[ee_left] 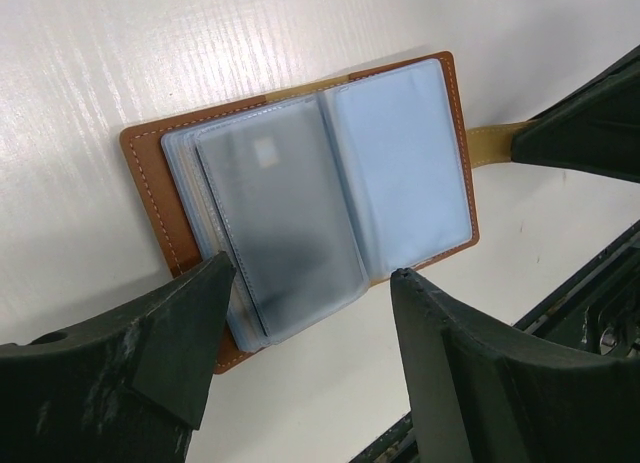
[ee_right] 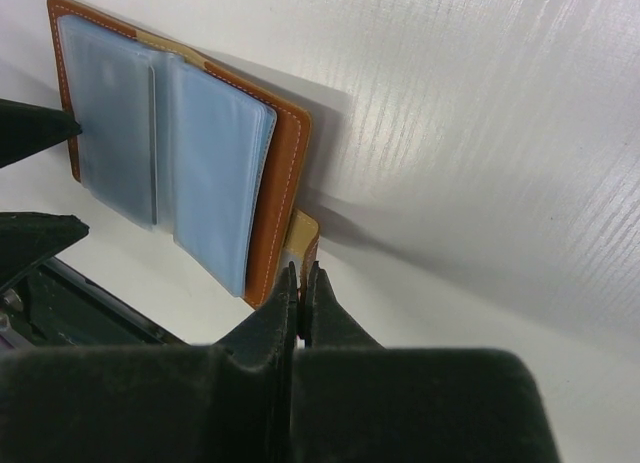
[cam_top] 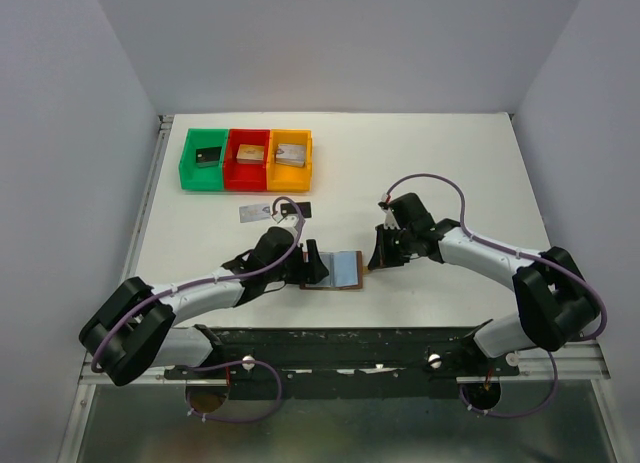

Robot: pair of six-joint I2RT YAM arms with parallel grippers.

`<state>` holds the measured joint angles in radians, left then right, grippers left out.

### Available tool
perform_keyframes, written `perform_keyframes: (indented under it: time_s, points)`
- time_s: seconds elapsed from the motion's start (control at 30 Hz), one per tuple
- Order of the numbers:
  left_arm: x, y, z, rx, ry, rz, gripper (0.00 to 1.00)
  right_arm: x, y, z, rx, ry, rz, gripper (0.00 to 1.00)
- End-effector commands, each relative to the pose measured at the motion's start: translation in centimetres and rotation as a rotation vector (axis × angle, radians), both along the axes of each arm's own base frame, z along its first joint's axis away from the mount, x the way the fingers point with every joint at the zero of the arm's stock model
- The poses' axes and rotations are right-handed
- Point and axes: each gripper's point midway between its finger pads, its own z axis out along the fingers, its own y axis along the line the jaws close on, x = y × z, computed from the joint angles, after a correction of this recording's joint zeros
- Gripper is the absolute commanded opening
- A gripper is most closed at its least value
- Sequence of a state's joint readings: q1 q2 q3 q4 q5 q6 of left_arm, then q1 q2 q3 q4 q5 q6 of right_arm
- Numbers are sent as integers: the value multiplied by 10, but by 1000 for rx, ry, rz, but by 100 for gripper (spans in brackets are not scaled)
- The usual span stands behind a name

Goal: Take the credit cards out of the card holder
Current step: Remove the credit card from the card holder.

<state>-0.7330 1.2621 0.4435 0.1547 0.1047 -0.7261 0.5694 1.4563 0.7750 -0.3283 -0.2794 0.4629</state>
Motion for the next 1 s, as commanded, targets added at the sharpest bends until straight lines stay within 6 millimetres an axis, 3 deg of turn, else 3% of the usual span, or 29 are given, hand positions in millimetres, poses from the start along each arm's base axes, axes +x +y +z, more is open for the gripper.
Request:
perform_keyframes:
  time_s: [0.0,0.4,0.63,0.87,0.97]
  points:
    - [-1,4,-4,7,4,15,80,-3,3,-6,19,17,10,0]
    - [-4,-27,1,-72,4,-135,75,-7,10,-8,56,47,26,0]
    - [-1,-31,12,-96,-36,-149,75,-6,8,-7,48,39,21,0]
    - [0,-18,6,-66,-30,-83,75,-6,3,-8,23,31,13,0]
    - [2,-22,9,-70,-40,-97,75,-6,4,-7,26,31,15,0]
